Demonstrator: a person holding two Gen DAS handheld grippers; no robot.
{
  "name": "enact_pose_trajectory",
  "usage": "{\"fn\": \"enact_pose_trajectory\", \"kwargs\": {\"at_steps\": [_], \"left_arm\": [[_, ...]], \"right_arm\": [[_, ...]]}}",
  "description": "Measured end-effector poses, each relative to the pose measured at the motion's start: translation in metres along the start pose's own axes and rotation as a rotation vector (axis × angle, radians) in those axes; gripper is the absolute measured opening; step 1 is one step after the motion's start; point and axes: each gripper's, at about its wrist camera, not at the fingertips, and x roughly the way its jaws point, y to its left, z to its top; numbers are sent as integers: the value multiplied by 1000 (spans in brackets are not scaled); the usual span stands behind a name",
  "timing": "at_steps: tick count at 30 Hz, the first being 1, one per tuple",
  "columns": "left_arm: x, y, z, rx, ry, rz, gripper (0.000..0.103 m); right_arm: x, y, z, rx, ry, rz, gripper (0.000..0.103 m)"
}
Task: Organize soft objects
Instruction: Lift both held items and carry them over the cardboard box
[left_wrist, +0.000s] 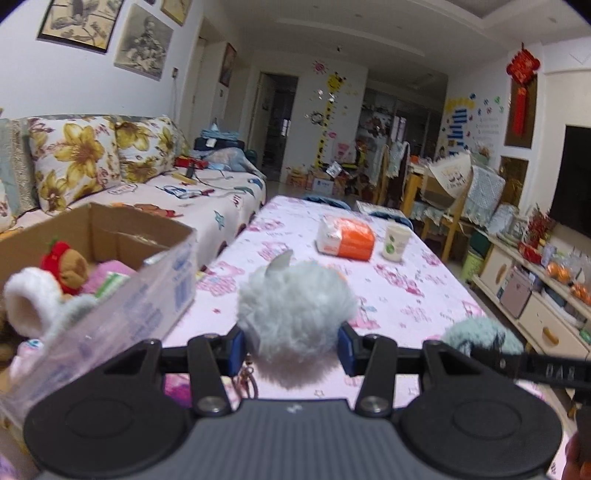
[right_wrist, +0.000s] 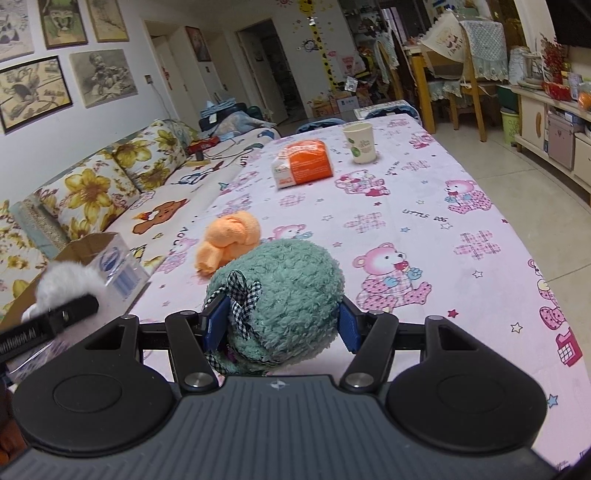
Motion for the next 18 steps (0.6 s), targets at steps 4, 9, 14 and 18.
{"fn": "enact_pose_trajectory", "kwargs": {"at_steps": [4, 9, 14, 18], "left_arm": [[-14, 8, 10, -3, -30, 38, 47], [-27, 27, 22, -16, -70, 100, 47], [-33, 53, 33, -59, -107, 161, 47], [-31, 68, 40, -82, -124, 215, 47]], "right_arm": [[-4, 6, 0, -32, -10, 18, 76], [-7, 13, 6, -58, -36, 49, 76], [-8, 22, 14, -95, -61, 80, 76], [-2, 37, 20, -131, -64, 104, 76]]}}
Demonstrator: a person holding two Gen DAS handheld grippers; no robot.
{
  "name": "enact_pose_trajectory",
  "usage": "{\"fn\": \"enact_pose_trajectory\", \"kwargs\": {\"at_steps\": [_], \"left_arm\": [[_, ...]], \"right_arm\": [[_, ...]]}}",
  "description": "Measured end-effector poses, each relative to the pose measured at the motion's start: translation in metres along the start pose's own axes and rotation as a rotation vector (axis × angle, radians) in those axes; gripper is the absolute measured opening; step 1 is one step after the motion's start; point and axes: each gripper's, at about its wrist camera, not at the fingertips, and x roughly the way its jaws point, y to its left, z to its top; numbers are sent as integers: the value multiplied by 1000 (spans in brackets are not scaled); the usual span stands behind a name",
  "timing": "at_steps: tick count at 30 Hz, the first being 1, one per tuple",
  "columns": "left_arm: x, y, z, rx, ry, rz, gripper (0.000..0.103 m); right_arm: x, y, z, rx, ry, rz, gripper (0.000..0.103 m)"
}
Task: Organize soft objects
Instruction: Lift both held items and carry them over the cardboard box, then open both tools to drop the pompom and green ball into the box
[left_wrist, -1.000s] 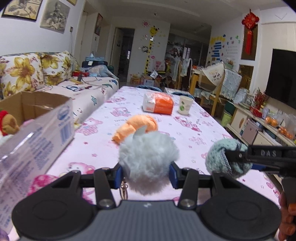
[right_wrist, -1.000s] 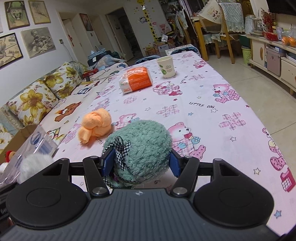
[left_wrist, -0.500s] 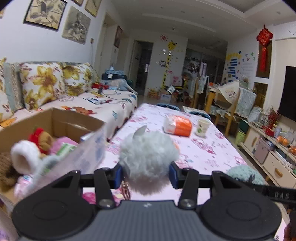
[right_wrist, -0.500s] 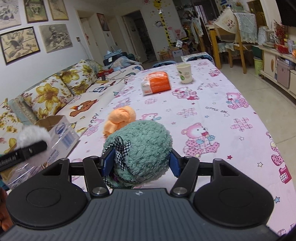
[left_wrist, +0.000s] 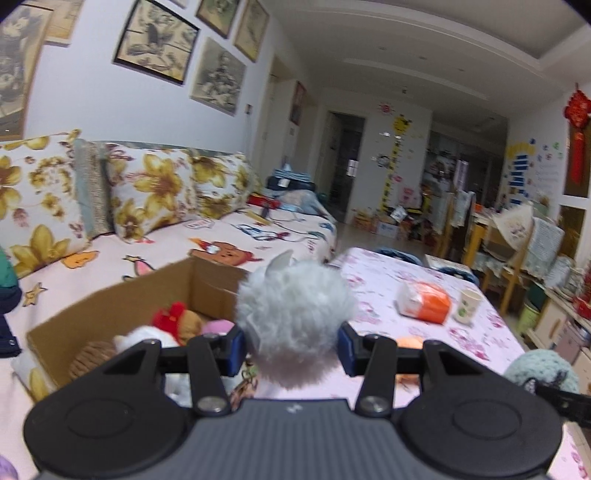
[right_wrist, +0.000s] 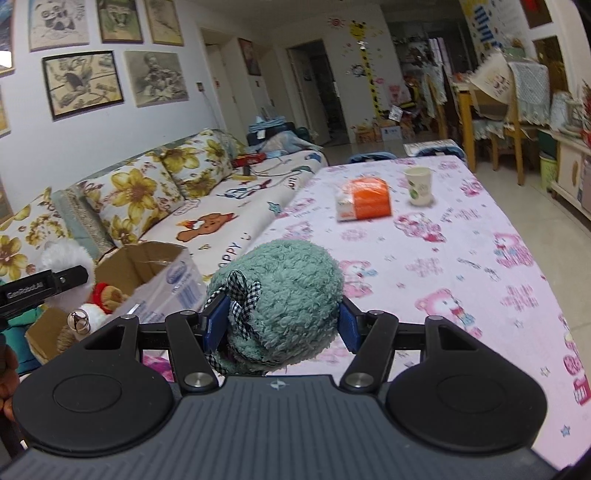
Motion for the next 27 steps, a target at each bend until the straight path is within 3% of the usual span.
{"fn": "enact_pose_trajectory", "kwargs": {"at_steps": [13, 27], "left_arm": [[27, 31, 17, -50, -34, 132, 47], [65, 52, 24, -134, 7, 197, 48]], "right_arm": [[35, 34, 12, -80, 12, 115, 76], [58, 64, 26, -183, 14, 196, 76]]}}
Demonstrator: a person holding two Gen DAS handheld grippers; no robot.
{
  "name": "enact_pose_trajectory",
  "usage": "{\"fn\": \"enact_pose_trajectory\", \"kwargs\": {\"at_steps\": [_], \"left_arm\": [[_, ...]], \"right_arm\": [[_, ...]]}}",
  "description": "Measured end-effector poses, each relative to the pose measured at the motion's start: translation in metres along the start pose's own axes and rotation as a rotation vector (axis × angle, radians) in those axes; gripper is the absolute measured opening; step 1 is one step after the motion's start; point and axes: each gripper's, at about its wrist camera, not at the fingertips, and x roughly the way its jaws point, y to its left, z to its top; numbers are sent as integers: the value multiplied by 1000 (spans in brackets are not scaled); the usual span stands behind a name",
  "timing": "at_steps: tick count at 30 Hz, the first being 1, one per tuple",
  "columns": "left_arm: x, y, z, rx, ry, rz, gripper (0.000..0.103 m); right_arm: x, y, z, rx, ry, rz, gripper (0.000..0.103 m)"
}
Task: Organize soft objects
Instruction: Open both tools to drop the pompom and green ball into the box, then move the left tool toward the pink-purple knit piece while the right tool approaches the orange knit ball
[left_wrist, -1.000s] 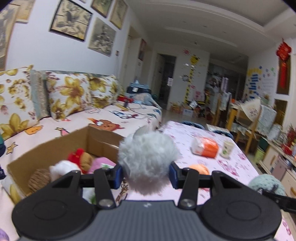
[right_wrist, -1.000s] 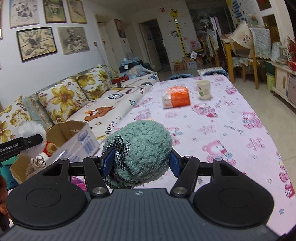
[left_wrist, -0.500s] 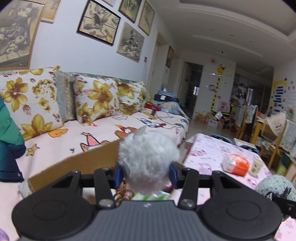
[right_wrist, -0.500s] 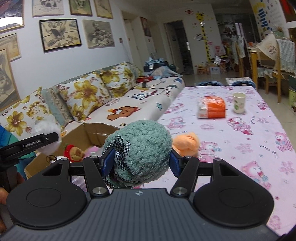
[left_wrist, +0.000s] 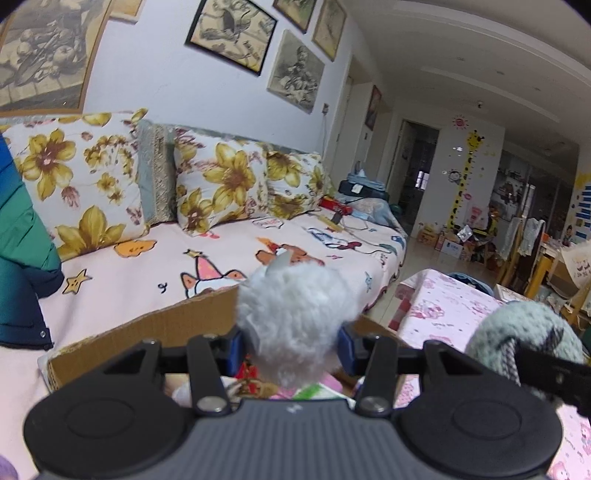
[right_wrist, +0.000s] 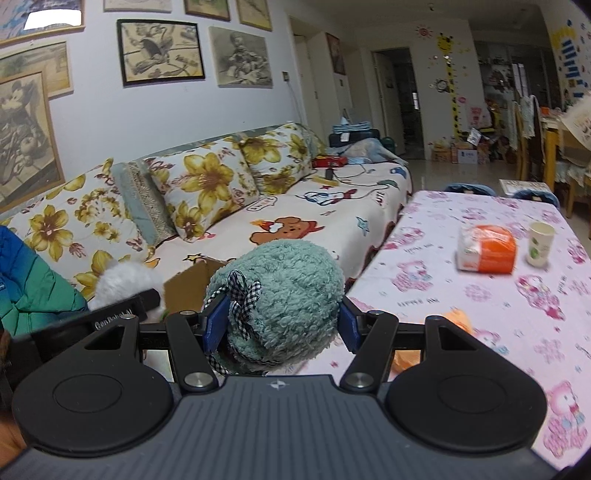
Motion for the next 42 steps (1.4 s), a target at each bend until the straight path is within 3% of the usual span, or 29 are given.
{"fn": "enact_pose_trajectory", "kwargs": {"at_steps": [14, 22, 24, 25, 32, 42], "left_arm": [[26, 35, 9, -155, 36, 61, 48], [35, 38, 11, -172, 51, 65, 48], [37, 38, 11, -165, 52, 70, 49], [38, 38, 11, -164, 54, 75, 49], [39, 25, 8, -98, 69, 67, 74], [35, 9, 5, -25, 62, 47, 86]], "right_arm": [[42, 11, 6, -45, 63, 53, 76], [62, 22, 4, -77, 82, 47, 78], [64, 21, 4, -68, 88, 52, 103], [63, 19, 6, -58, 94, 50, 102], [24, 5, 8, 8, 22, 14, 103], [-48, -12, -3, -14, -28, -79, 103]]}}
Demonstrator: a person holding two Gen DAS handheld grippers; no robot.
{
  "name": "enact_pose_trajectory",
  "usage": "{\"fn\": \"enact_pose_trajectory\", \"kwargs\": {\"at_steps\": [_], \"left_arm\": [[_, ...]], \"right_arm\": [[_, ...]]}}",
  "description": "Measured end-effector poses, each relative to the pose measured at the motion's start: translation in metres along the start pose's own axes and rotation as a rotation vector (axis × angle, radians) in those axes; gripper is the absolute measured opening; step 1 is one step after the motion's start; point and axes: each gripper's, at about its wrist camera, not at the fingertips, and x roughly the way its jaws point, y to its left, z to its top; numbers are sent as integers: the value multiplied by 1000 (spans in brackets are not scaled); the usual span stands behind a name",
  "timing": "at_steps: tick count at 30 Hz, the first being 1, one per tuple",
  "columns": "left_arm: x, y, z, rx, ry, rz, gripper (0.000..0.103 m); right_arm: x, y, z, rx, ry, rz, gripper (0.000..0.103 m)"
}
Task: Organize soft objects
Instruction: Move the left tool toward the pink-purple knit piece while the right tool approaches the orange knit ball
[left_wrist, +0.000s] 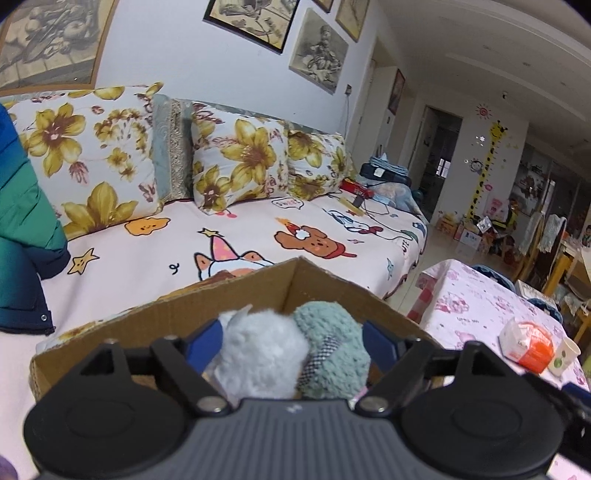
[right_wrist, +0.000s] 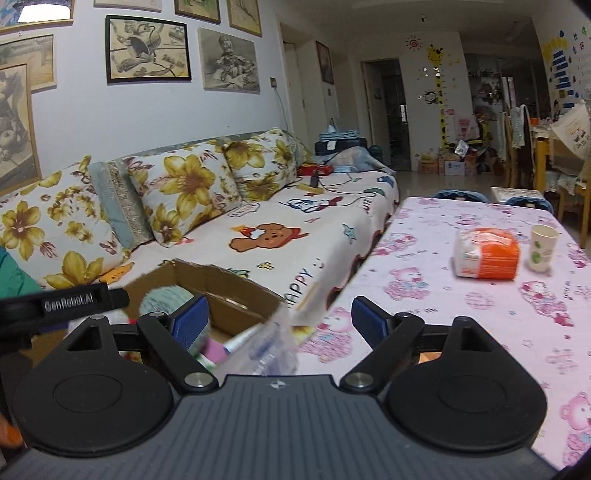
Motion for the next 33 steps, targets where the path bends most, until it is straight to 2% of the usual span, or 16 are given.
{"fn": "enact_pose_trajectory", "kwargs": {"at_steps": [9, 19, 33], "left_arm": [[-5, -13, -4, 55, -16, -34, 90], [-15, -32, -12, 117, -37, -88, 92], [-32, -67, -31, 229, -66, -175, 95]], "right_arm": [[-26, -12, -15, 4, 19, -17, 103], [-23, -14, -17, 24, 28, -38, 103], [-19, -33, -28, 79, 25, -112, 103]]}}
